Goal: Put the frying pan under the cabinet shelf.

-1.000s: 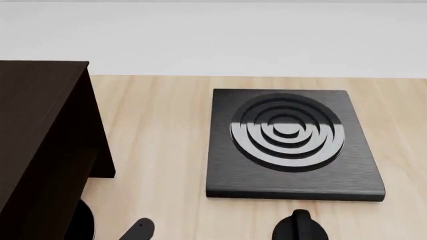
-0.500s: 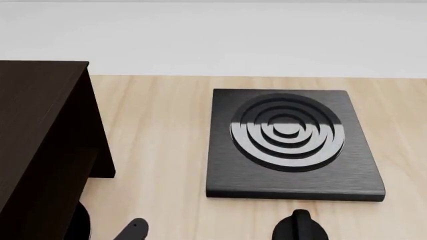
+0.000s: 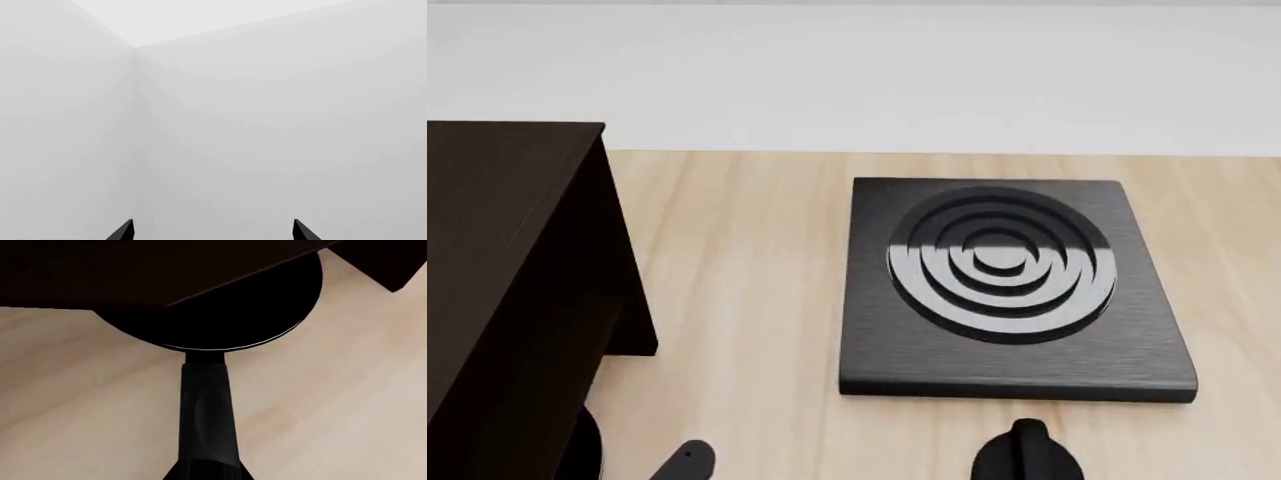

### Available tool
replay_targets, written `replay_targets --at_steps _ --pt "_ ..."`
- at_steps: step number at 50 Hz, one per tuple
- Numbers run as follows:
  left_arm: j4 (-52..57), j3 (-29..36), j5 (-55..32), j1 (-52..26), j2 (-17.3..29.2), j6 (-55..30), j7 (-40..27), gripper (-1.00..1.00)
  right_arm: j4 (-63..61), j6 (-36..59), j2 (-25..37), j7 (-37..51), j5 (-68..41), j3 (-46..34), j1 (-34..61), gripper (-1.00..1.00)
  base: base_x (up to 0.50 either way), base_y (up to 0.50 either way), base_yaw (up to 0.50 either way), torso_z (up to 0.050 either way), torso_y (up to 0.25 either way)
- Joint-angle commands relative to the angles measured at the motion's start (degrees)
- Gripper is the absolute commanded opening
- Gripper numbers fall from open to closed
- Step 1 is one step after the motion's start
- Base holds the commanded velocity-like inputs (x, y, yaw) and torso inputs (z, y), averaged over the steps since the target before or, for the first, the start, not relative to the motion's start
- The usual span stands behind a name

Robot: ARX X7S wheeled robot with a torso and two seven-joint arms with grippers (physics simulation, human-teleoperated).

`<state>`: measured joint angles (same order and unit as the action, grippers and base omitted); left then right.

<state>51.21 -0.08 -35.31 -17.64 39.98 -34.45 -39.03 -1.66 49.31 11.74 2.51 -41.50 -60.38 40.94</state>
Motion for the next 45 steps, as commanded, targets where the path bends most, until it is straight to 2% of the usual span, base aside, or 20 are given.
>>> replay_targets --at_steps 1,8,9,32,45 --pt "-0.13 -0.11 -0.06 0.35 0.16 0.36 -0.06 1.0 -0.56 -0.73 -1.17 -1.58 -1.61 -0.35 0.13 -1.0 0.0 0.0 0.0 0.0 0.0" --pt "-0.38 -0.37 0.17 1.19 0.22 1.16 0.12 1.0 0.18 -1.04 -1.23 -1.68 -1.57 -0.44 0.12 -1.0 0.0 0.0 0.0 0.0 0.0" --pt "-0.48 -0.36 0.24 1.27 0.19 1.27 0.13 1.0 0.46 -0.83 -1.31 -1.74 -1.86 -0.3 0.14 1.0 0.0 0.0 0.0 0.0 0.0" --pt "-0.48 -1.03 -0.45 2.01 0.18 2.2 -0.09 1.0 -2.23 0.73 0.56 -0.4 -3.21 -0.14 0.11 1.0 0.0 0.0 0.0 0.0 0.0" --pt "-0.33 -1.51 -0.08 3.83 0.13 3.49 -0.08 1.0 -7.74 3.4 4.05 4.29 -4.22 1.4 -0.2 1.0 0.0 0.0 0.0 0.0 0.0"
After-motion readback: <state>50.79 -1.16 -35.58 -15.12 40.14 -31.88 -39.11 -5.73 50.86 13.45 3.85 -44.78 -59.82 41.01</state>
